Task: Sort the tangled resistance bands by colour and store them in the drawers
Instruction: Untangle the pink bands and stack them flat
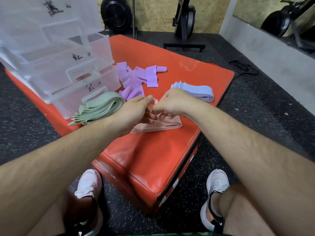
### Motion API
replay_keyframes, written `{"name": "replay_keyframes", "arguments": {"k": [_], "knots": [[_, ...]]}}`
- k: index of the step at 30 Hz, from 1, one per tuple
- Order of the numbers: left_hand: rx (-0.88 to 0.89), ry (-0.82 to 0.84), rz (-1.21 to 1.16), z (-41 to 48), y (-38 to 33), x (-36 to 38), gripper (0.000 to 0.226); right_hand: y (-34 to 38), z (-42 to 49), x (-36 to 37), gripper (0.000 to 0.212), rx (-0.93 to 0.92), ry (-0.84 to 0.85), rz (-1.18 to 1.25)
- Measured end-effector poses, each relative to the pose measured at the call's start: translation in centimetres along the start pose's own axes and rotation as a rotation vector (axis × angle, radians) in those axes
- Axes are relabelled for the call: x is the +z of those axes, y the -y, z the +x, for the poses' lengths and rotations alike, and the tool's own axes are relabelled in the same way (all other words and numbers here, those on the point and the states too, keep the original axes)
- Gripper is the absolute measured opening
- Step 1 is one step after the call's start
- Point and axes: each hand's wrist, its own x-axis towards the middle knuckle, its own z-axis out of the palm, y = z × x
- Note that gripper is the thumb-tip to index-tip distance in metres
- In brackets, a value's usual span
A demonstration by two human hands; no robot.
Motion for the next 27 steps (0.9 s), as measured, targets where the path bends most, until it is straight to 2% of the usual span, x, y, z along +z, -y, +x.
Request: {"name": "replay_keyframes", "arguments": {"k": [2,5,8,12,14,17,21,24,25,27], "knots": [[0.001,-0.094,0.122,-0.2,0.0,-1.0,0.028,0.5,0.5,1.3,0.015,-0.006,0.004,-0.041],[0.065,-0.25,0.45,-0.1,0.8,-2.7,0.026,1.1,1.0,3.1,0.011,-0.009,-0.034,-0.146],[0.09,-0.286,0.533,-0.3,1.1,-3.8,0.027,1.3,1.3,4.5,0.015,-0.025,-0.024,-0.194],[0.094,-0.277,0.583,-0.9,1.6,-4.3,0.022,1.4,1.8,5.6,0.021,-0.053,0.023,-0.202],[0.08,-0.261,0.602,-1.0,1.7,-4.5,0.024,1.5,1.6,5.5,0.022,-0.071,0.098,-0.215],[0.09,-0.22,0.728,-0.9,1.8,-5.2,0.015,1.7,1.1,4.2,0.018,-0.084,0.195,-0.171],[0.331,-0.257,1.134,-0.6,2.8,-5.9,0.025,0.4,1.1,2.0,0.019,-0.075,0.226,-0.109],[0.595,-0.198,1.191,-1.0,2.5,-4.8,0.036,-0.7,1.0,1.0,0.019,-0.074,0.227,-0.106],[0.634,-0.14,1.203,-1.1,2.2,-4.4,0.039,-0.8,0.9,0.8,0.021,-0.093,0.23,-0.128],[0.595,-0.017,1.282,-1.0,2.0,-3.7,0.051,-1.2,0.8,0.3,0.024,-0.133,0.21,-0.148]]}}
